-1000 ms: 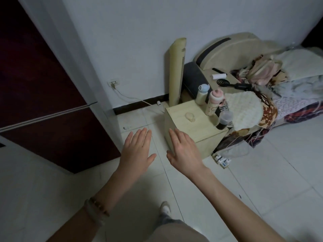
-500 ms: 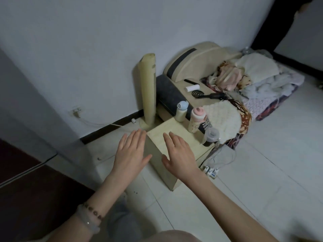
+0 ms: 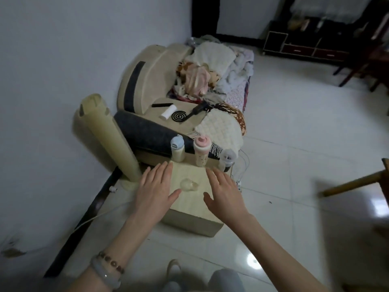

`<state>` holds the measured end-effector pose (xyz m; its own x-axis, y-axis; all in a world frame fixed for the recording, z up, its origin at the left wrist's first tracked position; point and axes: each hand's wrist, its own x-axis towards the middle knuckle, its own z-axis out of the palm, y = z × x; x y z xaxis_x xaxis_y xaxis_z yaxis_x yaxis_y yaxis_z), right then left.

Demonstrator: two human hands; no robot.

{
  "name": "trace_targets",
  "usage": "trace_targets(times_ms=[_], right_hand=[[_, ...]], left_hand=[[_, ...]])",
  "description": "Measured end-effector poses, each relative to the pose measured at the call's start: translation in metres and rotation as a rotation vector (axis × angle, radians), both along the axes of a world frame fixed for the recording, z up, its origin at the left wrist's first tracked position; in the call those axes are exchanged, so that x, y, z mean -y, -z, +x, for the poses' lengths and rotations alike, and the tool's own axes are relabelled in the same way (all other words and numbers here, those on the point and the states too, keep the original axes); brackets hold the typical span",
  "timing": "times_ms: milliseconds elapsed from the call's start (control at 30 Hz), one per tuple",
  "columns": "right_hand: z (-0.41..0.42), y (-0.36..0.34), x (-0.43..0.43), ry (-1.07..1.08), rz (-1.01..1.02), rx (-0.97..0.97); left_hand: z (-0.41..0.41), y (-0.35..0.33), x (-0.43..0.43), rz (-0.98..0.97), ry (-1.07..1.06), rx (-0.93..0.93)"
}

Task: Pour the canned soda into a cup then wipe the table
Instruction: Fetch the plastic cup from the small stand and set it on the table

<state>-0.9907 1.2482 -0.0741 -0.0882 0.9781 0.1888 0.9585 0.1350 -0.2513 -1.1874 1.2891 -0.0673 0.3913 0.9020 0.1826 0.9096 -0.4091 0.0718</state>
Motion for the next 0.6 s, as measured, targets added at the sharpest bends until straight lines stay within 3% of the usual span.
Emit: trace_targets(times_ms=[233, 433, 600], right_hand=[[0.016, 0.039, -0.014, 0.082, -0.174, -0.151], [0.033, 0.089, -0.047, 0.148, -0.357, -0.283], [0.040, 0.186, -0.086, 0.242, -0.492, -0.484]], left_hand=[[0.001, 0.042, -0.053, -0.223, 0.181, 0.065], [0.010, 0.100, -0.094, -0.459, 0.102, 0.216], [0.018, 0.196, -0.123, -0.622, 0.038, 0.330]])
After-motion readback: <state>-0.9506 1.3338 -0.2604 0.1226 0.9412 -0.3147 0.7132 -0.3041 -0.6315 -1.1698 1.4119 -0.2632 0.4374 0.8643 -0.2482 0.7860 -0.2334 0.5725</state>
